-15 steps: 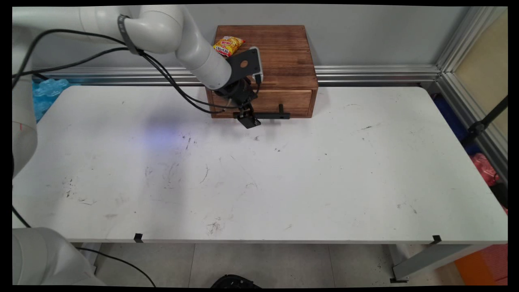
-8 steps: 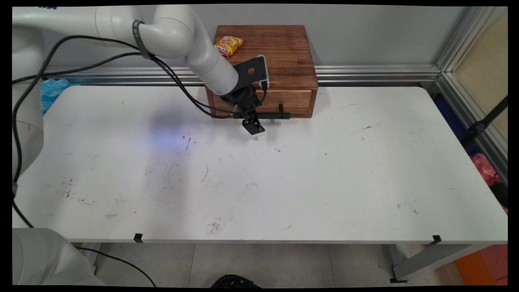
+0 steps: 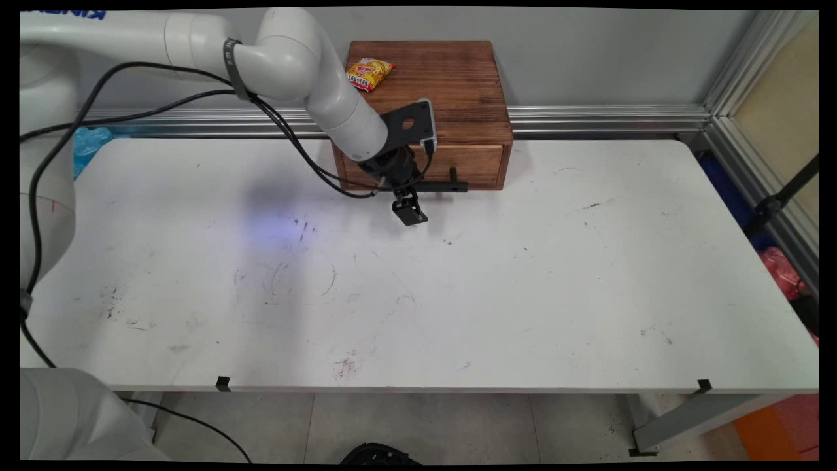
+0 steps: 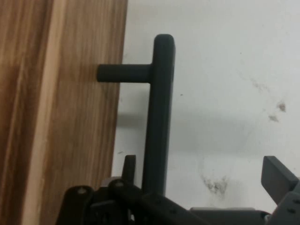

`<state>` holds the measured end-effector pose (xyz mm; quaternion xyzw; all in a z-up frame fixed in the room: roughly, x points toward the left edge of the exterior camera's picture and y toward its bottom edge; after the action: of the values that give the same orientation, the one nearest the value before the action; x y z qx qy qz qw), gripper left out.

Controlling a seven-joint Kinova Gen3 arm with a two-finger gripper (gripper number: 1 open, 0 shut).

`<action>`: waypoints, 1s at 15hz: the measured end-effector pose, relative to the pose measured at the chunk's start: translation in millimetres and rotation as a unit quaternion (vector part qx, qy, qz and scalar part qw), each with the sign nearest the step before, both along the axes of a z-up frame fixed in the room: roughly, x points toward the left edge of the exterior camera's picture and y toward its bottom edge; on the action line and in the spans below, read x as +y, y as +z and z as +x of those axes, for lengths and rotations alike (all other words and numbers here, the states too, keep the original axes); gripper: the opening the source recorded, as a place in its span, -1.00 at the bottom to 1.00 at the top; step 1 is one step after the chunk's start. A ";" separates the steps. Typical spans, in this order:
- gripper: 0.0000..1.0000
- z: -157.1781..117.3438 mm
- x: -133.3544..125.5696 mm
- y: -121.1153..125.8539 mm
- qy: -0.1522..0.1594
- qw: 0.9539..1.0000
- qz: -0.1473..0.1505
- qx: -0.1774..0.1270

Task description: Open the drawer

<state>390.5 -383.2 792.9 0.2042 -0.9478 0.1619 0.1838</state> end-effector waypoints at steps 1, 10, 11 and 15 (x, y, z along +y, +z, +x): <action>1.00 -0.4 0.1 -0.9 0.000 1.000 0.002 0.000; 1.00 -10.3 3.7 -5.9 -0.004 1.000 0.018 0.006; 1.00 -11.9 4.6 -6.0 -0.004 1.000 0.020 0.007; 1.00 -17.1 9.3 -6.3 -0.005 1.000 0.027 0.011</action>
<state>373.4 -373.9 786.6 0.2057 -0.9509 0.1327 0.1894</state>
